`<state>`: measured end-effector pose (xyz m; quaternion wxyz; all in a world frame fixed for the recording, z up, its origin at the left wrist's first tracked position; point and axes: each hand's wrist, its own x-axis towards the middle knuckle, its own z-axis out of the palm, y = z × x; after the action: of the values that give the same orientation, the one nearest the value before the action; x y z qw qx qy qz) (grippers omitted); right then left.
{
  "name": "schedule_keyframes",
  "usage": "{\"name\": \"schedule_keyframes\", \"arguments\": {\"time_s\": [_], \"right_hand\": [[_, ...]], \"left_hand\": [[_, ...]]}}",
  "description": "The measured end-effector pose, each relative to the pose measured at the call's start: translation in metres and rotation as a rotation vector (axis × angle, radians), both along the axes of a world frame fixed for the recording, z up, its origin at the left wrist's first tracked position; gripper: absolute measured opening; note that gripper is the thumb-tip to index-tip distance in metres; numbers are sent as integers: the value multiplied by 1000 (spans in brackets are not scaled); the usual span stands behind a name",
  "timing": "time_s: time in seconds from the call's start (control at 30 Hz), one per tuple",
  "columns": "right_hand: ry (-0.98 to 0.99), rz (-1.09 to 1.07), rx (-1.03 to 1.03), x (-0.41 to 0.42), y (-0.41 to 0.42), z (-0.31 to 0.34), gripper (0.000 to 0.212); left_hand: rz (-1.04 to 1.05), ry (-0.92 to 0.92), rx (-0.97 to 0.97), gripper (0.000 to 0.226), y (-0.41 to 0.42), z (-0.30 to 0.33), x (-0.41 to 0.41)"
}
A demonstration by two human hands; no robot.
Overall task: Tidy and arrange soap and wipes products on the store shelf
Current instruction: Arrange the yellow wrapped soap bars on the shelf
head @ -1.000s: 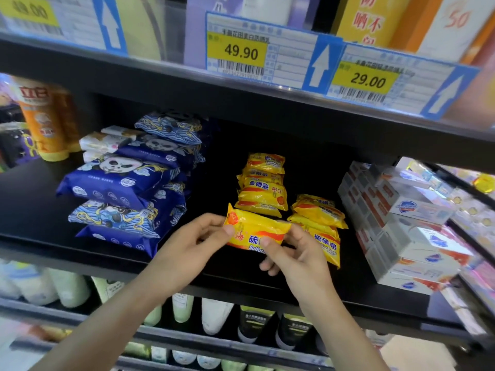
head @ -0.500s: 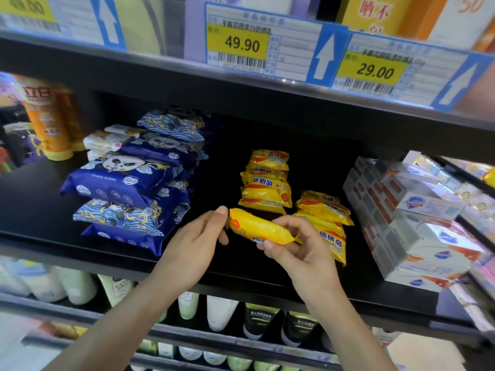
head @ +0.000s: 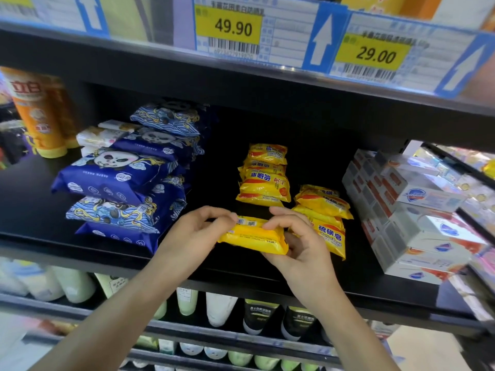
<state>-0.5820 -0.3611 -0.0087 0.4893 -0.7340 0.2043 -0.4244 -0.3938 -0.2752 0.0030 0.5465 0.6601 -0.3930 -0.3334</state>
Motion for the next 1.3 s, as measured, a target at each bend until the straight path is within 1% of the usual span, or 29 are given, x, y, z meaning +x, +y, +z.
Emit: {"name": "schedule_keyframes", "arguments": {"time_s": [0.1,0.2,0.27,0.37,0.47,0.5,0.57,0.6,0.67,0.7,0.8,0.9,0.97,1.03,1.1,1.17,1.23,1.3], "right_hand": [[-9,6,-5,0,-1,-1,50],[-22,12,37,0,-1,-2,65],[0,-17,65,0,-2,-3,70],[20,-100,100,-1,-4,-4,64],[-107,-82,285,-3,-10,-3,59],[-119,-69,319,-3,-11,-2,52],[-77,-60,335,-3,-12,-1,32],[-32,-60,328,-2,-11,0,30],[66,-54,293,-1,-8,2,42],[93,-41,269,0,-7,2,45],[126,-13,208,2,-3,5,39],[143,-13,214,2,-1,6,39],[142,-30,221,2,-2,5,37],[155,-42,203,3,-4,2,40],[165,-38,187,2,-4,1,42],[153,-30,184,2,-4,1,41],[144,-32,176,1,-4,2,36],[150,-39,164,2,-3,2,31]], "left_hand": [[-19,6,7,45,0,-2,2],[5,35,-34,43,3,-4,5],[14,36,-65,41,4,-6,5],[-9,51,-107,34,6,-8,6],[-40,22,-133,38,9,-9,7],[-45,7,-144,40,10,-10,7],[-52,-8,-168,44,11,-10,8],[-62,-8,-180,47,12,-10,8],[-100,4,-200,49,12,-11,8],[-118,13,-207,50,12,-12,9],[-144,18,-228,50,11,-15,11],[-164,0,-229,52,12,-17,14],[-172,-39,-216,56,12,-17,14],[-167,-80,-200,59,11,-17,13],[-164,-119,-186,54,11,-15,10],[-170,-141,-178,43,12,-12,8],[-167,-159,-173,35,13,-11,7],[-152,-178,-167,33,14,-10,7]]}}
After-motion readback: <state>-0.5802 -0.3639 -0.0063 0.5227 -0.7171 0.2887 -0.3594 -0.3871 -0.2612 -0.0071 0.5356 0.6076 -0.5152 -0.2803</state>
